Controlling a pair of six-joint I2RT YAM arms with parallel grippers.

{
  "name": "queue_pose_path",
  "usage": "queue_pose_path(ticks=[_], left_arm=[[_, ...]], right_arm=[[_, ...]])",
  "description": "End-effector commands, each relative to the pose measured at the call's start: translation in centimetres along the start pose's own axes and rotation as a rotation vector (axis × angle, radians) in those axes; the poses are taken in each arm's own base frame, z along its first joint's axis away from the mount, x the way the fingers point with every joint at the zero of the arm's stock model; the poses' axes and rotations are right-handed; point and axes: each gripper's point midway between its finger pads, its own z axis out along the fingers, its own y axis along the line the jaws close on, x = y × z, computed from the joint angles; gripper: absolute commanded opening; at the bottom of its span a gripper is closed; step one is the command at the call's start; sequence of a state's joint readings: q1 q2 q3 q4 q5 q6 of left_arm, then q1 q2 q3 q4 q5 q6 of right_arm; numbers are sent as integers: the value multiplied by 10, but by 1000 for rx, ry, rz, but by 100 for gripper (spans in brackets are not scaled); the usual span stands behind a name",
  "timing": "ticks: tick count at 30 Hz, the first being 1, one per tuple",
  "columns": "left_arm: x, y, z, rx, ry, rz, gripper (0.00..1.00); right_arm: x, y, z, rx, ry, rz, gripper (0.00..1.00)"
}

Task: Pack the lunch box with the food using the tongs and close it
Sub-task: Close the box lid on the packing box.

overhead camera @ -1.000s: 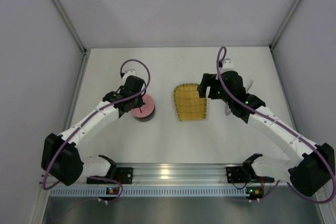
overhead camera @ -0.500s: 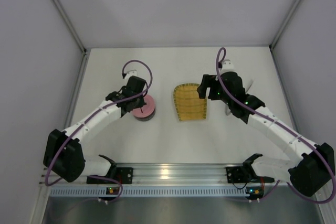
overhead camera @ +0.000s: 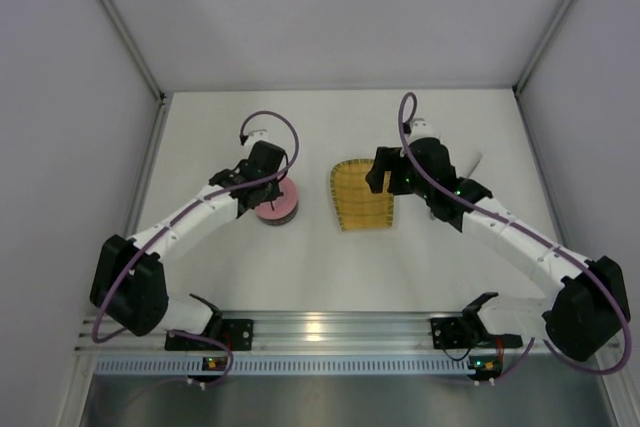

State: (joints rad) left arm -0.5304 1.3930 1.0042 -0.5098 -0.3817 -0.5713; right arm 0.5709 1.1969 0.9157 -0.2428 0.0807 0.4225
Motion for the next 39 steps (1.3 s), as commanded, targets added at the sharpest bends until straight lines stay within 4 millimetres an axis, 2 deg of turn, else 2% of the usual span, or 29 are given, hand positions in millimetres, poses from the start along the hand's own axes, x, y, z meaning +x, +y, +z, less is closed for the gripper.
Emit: queue_pose_path(ticks=[1,9,12,13,14,15,17,18,19,21,22,24,25,30,33,39], left_arm=[[30,11,10,-58,98,66,0],[40,16,17,-87,132,82,0],[44,17,19,-95,145,89,3],[44,18,20,-99,149,89,4],[47,18,21,-98,155,91,4],[47,18,21,-99,158,92,4],[48,18,21,-99,160,94,4],[49,18,21,-101,162,95,4],[49,19,21,-103,162,95,5],[48,19,21,-103,160,97,6],[48,19,21,-104,161,98,7],[49,20,21,-107,164,101,10],[48,19,21,-106,162,102,11],[48,19,21,-106,165,103,15],[47,18,21,-105,163,101,16],[47,18,21,-105,163,100,17]], right_arm=[[-19,31,5,-82,-53,0,79],[-13,78,25,-152,-12,-35,78],[-15,105,38,-199,-1,-40,77],[-7,110,49,-204,27,-43,77],[-11,123,51,-232,23,-41,76],[-4,121,58,-222,42,-43,76],[0,137,72,-249,57,-48,75],[-6,147,74,-268,44,-44,74],[3,148,85,-263,66,-46,73],[-3,157,92,-275,59,-39,73],[5,159,101,-276,82,-41,72],[0,166,108,-287,70,-32,71],[6,167,116,-284,86,-33,71],[13,180,130,-303,118,-39,70],[25,178,143,-284,147,-46,69],[42,175,156,-260,181,-49,68]])
